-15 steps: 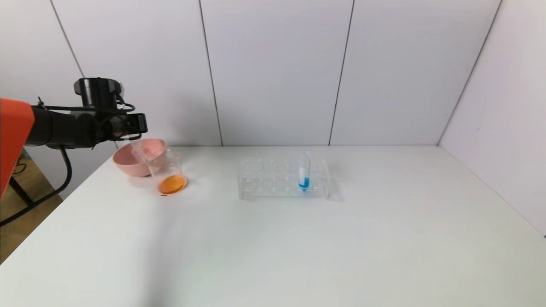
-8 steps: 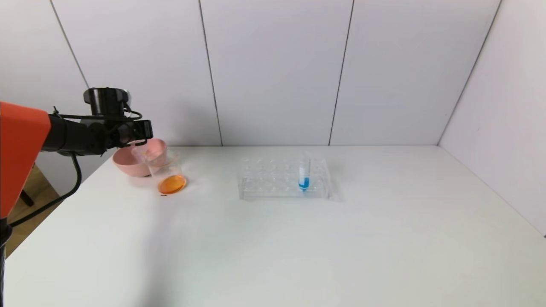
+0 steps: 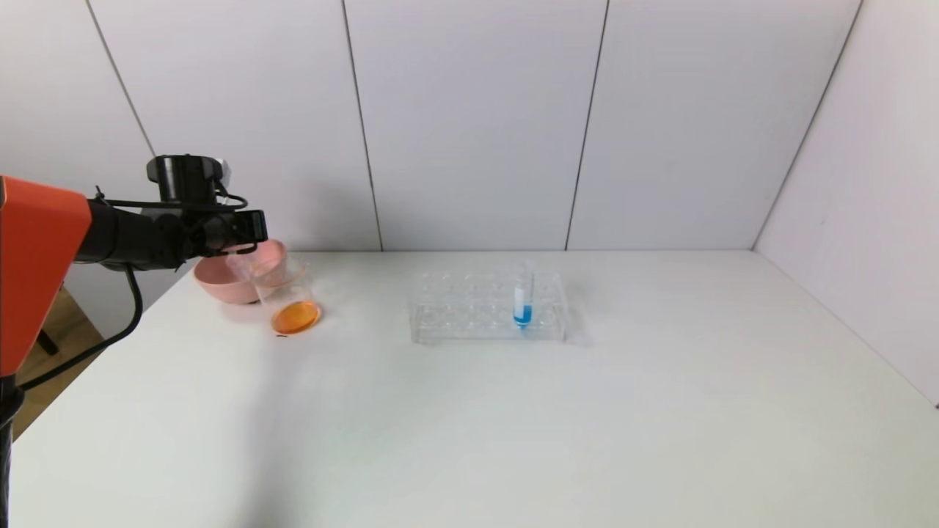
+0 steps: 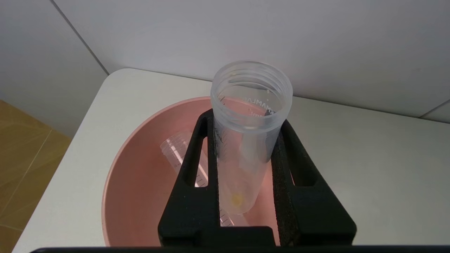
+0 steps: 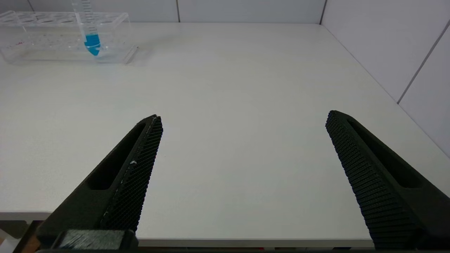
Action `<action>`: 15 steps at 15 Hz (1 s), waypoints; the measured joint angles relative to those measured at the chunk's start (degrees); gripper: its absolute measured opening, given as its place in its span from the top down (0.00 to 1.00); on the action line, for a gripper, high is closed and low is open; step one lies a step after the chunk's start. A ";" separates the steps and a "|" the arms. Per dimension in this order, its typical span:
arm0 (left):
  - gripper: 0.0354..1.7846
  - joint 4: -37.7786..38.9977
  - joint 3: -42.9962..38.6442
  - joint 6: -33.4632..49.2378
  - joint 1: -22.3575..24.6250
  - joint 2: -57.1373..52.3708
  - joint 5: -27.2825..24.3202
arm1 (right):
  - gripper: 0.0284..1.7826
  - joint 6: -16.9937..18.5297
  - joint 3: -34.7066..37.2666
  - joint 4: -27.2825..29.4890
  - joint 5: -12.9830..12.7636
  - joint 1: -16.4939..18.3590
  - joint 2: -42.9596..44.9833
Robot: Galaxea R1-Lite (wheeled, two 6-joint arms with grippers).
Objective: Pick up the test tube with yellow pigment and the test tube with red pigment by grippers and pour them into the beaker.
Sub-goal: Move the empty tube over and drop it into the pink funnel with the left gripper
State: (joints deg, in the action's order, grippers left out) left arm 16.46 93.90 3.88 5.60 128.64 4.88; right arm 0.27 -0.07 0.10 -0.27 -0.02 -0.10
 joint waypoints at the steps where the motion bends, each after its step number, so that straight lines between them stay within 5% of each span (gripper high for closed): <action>1: 0.77 0.02 0.02 0.04 0.00 -0.02 -0.02 | 0.05 -0.02 0.00 0.00 0.02 0.00 0.00; 9: 0.71 -0.41 0.15 -0.24 0.18 -0.07 -0.02 | 0.05 0.00 0.00 0.00 0.02 0.00 0.00; 15: 0.23 -0.32 0.30 -0.22 0.16 -0.11 -0.02 | 0.05 0.00 0.00 0.00 0.00 0.00 0.00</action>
State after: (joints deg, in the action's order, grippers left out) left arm 16.14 94.21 3.66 5.75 128.53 4.85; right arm 0.27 -0.07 0.10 -0.27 -0.02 -0.10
